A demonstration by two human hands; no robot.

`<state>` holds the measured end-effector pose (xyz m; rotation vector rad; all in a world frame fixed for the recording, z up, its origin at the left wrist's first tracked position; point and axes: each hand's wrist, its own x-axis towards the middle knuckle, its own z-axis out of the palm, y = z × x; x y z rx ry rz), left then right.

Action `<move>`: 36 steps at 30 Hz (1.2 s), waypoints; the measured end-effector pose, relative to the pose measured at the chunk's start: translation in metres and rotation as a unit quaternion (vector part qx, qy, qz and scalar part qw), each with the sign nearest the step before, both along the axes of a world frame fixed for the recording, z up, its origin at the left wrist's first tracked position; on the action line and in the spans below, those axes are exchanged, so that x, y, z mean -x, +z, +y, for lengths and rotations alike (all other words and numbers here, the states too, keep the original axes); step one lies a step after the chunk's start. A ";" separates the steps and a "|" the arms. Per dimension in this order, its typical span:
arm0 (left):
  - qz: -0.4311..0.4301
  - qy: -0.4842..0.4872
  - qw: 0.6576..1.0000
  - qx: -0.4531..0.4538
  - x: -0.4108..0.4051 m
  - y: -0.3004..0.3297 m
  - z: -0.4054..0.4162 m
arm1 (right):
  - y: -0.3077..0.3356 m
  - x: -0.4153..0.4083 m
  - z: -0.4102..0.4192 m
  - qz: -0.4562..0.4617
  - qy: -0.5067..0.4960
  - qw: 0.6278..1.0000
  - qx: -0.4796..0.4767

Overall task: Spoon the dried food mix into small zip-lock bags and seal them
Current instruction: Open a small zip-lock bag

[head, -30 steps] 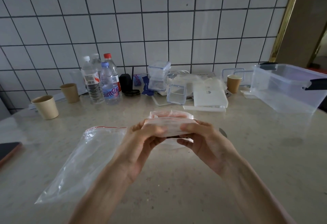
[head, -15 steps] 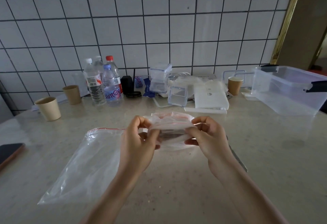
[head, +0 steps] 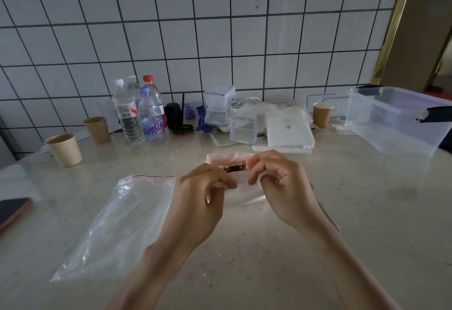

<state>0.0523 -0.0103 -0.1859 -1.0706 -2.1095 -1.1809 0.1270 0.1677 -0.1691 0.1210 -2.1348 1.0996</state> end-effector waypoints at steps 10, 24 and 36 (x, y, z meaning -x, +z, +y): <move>-0.118 0.019 0.971 0.208 -0.003 0.000 -0.008 | 0.000 -0.010 -0.002 -0.243 0.018 0.954 -0.175; -0.157 0.032 0.934 0.319 0.000 -0.007 -0.016 | -0.008 -0.013 -0.002 -0.330 -0.048 0.887 -0.320; -0.266 0.016 0.896 0.354 0.011 -0.007 -0.016 | -0.012 -0.004 0.014 -0.391 -0.011 0.880 -0.269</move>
